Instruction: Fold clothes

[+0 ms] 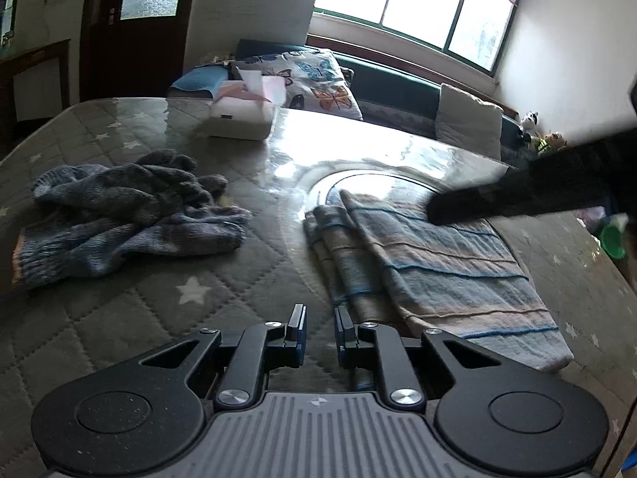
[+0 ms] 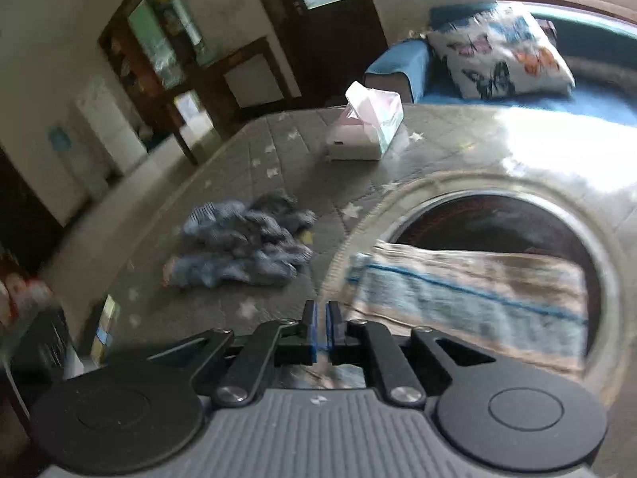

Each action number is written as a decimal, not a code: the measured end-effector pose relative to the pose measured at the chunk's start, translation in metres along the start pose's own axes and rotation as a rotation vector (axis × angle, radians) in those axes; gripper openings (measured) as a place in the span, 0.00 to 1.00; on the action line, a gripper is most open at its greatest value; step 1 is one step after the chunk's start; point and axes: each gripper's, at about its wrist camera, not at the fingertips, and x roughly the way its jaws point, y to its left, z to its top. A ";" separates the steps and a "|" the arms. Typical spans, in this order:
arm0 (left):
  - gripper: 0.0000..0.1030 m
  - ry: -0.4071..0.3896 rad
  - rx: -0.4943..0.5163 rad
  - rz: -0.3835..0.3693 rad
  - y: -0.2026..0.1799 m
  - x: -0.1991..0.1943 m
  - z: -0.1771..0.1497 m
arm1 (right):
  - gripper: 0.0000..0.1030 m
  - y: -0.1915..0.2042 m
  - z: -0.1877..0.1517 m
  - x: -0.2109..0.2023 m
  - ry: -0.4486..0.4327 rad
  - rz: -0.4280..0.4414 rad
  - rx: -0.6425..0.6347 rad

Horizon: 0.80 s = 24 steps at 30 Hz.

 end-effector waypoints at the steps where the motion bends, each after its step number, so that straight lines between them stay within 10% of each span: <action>1: 0.16 -0.006 -0.003 0.001 0.002 -0.002 0.001 | 0.07 0.001 -0.004 -0.002 0.017 -0.017 -0.041; 24: 0.17 0.041 -0.061 -0.211 -0.022 -0.007 0.010 | 0.37 0.041 -0.091 -0.017 0.125 -0.091 -0.586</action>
